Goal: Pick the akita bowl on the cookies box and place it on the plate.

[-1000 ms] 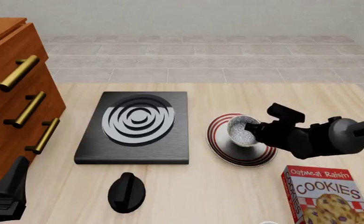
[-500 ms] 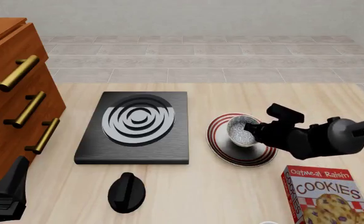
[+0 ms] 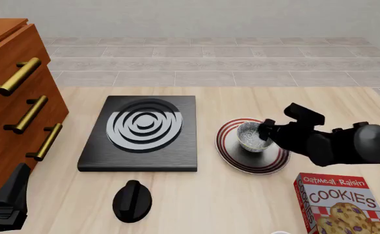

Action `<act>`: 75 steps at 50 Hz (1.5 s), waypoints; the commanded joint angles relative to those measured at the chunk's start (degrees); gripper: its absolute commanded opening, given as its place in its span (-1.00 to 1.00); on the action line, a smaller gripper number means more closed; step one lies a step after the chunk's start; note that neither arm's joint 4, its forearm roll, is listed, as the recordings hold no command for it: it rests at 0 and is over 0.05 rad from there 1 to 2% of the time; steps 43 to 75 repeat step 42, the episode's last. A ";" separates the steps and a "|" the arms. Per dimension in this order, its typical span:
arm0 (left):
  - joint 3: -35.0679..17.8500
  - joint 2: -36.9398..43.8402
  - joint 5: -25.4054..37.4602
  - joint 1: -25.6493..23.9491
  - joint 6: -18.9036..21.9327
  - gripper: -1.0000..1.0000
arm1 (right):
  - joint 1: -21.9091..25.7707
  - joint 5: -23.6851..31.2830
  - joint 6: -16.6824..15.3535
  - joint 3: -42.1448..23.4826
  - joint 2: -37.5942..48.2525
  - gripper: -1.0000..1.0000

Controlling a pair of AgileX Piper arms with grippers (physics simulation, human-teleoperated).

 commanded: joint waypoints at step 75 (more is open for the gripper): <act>0.00 0.00 0.00 0.00 0.00 1.00 | -3.11 53.26 -10.84 -5.65 -81.03 1.00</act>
